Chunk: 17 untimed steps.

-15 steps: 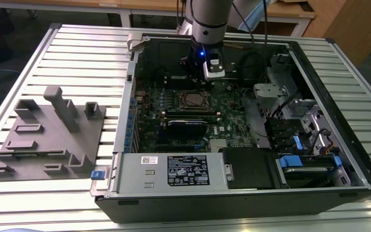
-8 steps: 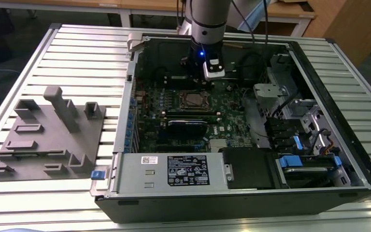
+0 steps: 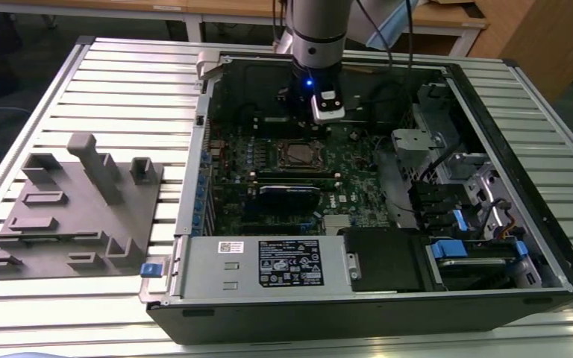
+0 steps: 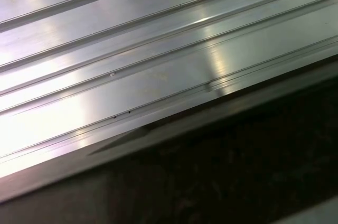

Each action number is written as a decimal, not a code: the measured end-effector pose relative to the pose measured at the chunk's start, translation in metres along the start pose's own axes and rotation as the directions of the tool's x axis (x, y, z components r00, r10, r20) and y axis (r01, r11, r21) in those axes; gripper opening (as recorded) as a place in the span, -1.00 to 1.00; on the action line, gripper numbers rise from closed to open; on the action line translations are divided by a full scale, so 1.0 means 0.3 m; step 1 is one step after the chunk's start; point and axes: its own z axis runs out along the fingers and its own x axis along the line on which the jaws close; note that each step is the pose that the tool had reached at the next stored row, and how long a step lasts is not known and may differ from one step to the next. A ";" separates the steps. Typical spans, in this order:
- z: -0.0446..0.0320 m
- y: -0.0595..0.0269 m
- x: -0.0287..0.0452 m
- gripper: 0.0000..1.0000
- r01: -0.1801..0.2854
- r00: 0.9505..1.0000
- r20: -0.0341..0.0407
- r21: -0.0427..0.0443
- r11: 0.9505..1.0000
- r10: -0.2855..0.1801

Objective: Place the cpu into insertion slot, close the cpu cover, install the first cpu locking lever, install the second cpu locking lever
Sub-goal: 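Install the first cpu locking lever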

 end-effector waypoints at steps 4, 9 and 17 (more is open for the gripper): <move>-0.001 -0.004 0.011 -0.79 0.001 1.000 0.013 -0.005 1.000 -0.001; -0.001 -0.009 0.023 -0.79 0.002 1.000 0.026 -0.011 1.000 -0.001; 0.000 -0.015 0.037 -0.79 0.003 0.999 0.042 -0.021 1.000 -0.002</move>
